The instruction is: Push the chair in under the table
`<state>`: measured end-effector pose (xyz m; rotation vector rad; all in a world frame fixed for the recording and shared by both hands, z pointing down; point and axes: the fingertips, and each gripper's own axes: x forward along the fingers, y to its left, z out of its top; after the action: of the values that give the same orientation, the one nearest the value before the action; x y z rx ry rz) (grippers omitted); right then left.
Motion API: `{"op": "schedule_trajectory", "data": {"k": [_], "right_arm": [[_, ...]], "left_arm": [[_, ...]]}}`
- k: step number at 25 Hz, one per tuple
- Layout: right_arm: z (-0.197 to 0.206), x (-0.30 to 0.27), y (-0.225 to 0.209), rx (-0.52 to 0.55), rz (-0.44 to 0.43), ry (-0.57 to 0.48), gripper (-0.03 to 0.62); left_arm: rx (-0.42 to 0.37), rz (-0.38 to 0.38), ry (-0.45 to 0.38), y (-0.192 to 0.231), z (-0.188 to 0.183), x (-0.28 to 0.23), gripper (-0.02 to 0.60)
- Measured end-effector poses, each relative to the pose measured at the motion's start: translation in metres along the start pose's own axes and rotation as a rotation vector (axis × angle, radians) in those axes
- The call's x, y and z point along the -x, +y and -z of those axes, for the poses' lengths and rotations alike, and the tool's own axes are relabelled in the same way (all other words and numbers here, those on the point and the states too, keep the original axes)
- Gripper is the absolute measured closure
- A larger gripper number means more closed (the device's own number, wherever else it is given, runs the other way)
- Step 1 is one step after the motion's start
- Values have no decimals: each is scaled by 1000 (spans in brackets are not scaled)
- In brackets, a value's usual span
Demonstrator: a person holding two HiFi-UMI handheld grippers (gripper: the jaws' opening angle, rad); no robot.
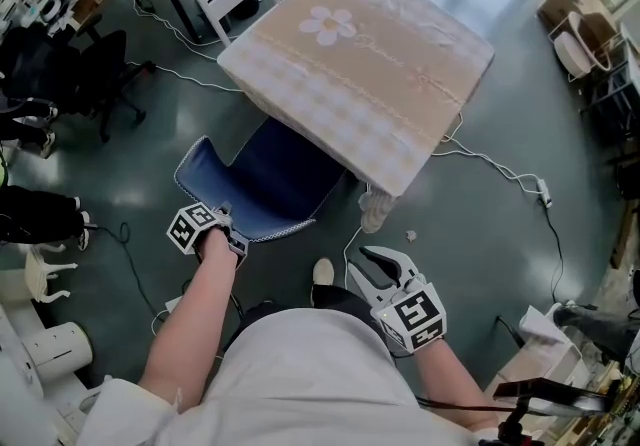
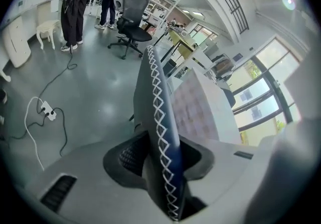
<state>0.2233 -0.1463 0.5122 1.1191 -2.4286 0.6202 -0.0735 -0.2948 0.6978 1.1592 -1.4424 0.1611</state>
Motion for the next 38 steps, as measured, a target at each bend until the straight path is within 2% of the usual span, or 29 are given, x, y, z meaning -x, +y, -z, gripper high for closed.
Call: {"op": "schedule_trajectory", "data": {"k": [4, 7, 11, 15, 17, 20, 23, 26, 32, 35, 38], "right_arm": [[-3, -2, 12, 20, -10, -4, 470], [-4, -4, 23, 29, -10, -6, 471], [-8, -12, 43, 47, -13, -9, 470], [-18, -20, 72, 76, -18, -16, 470], [-23, -25, 88, 92, -17, -19, 471], [-27, -34, 114, 115, -16, -17, 470], [-28, -41, 141, 132, -14, -18, 470], [-27, -48, 169, 143, -7, -24, 471], [-28, -53, 226, 166, 17, -36, 478], [-24, -55, 256, 177, 25, -41, 497], [-24, -56, 281, 191, 17, -44, 514]], "left_arm": [[-88, -56, 15, 2, -3, 7, 397], [-165, -28, -31, -5, -19, 25, 398], [-240, 88, -89, -17, -43, 63, 399], [-337, 216, -112, -18, -52, 107, 419], [-385, 270, -107, -12, -52, 128, 501], [-475, 366, -104, -4, -48, 162, 568], [-565, 519, -78, 0, -36, 202, 572], [-688, 653, -31, 4, -17, 240, 572], [-879, 755, 17, 33, 11, 305, 572], [-966, 821, 18, 44, 25, 338, 572], [-1070, 851, 6, 52, 35, 359, 572]]}}
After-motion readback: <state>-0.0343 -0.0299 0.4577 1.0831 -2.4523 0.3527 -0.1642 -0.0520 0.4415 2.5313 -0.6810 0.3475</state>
